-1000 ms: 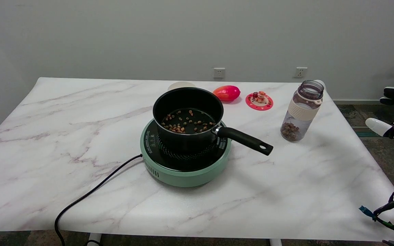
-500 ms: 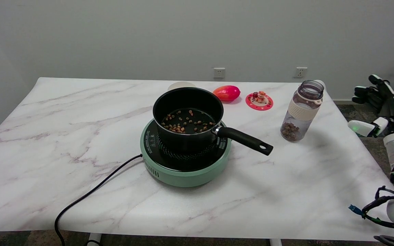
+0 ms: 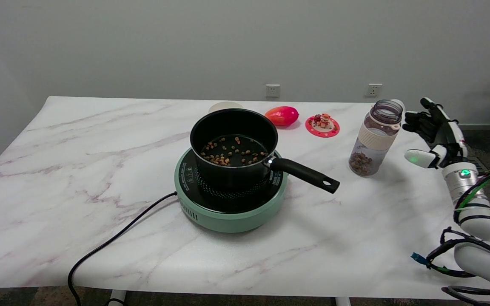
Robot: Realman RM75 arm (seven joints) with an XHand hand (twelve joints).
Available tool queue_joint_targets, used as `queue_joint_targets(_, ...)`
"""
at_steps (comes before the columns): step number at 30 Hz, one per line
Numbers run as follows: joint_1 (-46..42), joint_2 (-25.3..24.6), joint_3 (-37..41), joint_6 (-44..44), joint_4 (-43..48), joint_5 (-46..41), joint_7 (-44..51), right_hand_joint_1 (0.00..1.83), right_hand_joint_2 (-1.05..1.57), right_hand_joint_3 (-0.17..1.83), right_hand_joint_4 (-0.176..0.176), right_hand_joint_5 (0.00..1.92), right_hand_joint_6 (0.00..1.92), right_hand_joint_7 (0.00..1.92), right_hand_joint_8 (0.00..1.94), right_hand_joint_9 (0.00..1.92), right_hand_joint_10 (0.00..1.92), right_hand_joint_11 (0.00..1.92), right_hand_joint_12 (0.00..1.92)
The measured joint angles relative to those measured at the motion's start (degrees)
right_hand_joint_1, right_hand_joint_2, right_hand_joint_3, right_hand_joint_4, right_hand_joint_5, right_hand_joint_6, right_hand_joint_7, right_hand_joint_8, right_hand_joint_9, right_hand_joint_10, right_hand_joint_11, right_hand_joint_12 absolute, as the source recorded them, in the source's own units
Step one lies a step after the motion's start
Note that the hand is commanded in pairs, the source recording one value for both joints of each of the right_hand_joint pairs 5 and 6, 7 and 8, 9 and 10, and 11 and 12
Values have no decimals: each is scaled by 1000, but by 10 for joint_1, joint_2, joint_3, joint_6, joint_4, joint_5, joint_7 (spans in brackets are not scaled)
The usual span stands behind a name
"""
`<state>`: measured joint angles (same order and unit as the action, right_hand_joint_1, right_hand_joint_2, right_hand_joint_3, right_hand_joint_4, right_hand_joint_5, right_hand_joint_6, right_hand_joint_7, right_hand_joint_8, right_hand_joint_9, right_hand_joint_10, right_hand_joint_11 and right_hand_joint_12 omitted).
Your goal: Pick up the bottle.
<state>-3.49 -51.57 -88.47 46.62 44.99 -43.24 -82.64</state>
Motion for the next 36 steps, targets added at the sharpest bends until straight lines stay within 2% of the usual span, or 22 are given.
queue_joint_targets(15,48,-24,-59,-5,-11,-1,-11,1157,-788,1053,0,194,194,586,586,537,537,600,600)
queue_joint_targets(27,66,-37,-82,-6,-12,-1,-14,1159,-775,1042,0,194,194,586,586,540,540,602,602)
queue_joint_targets(36,71,-42,-92,-6,-11,0,-15,1214,-684,956,0,208,208,589,589,541,541,602,602)
